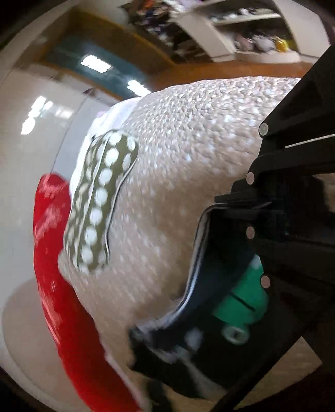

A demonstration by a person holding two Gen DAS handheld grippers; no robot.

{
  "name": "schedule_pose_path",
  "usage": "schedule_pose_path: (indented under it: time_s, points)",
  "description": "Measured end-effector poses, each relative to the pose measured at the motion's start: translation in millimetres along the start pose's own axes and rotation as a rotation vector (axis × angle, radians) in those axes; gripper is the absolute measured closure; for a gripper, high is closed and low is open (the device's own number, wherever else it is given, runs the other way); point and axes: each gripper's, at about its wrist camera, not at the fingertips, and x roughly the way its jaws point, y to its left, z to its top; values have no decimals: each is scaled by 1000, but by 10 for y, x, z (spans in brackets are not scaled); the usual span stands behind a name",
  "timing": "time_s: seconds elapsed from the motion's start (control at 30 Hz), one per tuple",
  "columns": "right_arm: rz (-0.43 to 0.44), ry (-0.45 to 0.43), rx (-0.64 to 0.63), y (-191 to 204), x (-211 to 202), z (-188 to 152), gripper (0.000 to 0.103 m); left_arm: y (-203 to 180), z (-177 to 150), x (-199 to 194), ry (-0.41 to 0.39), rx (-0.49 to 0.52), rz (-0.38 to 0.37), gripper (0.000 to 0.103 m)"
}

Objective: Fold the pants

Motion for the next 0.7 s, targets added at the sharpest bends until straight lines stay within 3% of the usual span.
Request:
schedule_pose_path:
  time_s: [0.13, 0.2, 0.27, 0.37, 0.47, 0.7]
  points:
    - [-16, 88, 153, -329, 529, 296, 95, 83, -40, -18, -16, 22, -2, 51]
    - [-53, 146, 249, -508, 805, 326, 70, 104, -44, -23, -18, 35, -7, 50]
    - [-52, 141, 343, -667, 841, 289, 67, 119, -47, -25, -20, 42, -3, 47]
    - [-38, 71, 425, -834, 591, 205, 46, 135, -54, -10, -12, 40, -5, 47]
    - [-28, 45, 469, -925, 285, -46, 44, 128, -70, -8, -7, 38, -9, 46]
    - [102, 111, 571, -811, 58, -849, 38, 27, -162, -5, -15, 85, 32, 46]
